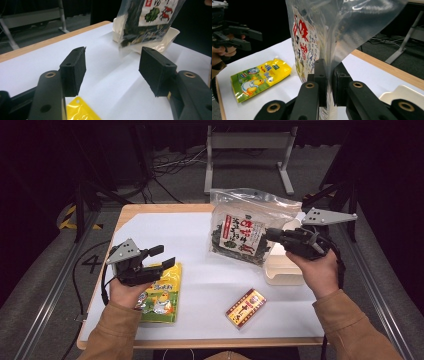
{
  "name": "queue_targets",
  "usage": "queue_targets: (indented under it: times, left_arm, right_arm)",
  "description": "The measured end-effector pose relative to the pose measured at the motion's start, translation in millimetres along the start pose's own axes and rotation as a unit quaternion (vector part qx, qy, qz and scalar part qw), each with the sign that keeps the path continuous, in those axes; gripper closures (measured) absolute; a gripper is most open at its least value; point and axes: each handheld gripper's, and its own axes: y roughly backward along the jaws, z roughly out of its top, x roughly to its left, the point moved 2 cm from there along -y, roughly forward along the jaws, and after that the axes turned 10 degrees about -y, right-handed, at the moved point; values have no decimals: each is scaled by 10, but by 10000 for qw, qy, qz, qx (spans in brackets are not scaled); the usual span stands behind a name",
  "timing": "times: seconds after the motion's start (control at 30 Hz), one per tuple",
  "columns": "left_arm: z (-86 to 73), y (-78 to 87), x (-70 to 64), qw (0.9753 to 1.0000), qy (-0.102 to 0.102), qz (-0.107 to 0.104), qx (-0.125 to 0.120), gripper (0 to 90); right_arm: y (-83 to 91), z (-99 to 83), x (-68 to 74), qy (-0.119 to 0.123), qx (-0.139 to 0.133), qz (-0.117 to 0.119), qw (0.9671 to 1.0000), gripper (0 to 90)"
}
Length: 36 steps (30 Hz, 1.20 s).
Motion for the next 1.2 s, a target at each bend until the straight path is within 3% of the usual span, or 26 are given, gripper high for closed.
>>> queue_targets:
  times: [0.17,0.43,0.77,0.97,1.2]
  left_arm:
    - [-63,18,34,9999,-71,92,124,370]
    - [-190,27,97,9995,70,105,301,359]
    - [-275,92,140,9987,155,277,407,329]
    - [-309,130,169,9978,260,346,511,324]
    - [-336,127,175,9972,274,352,594,314]
  right_arm:
    - [28,75,-66,1,6,-150,9999,839]
    - [40,159,-159,46,-2,-343,9994,839]
    - [121,271,-355,28,-33,-678,9977,838]
    - [182,298,-481,174,-140,-839,9962,838]
    - [222,308,-623,76,-153,-1004,9948,838]
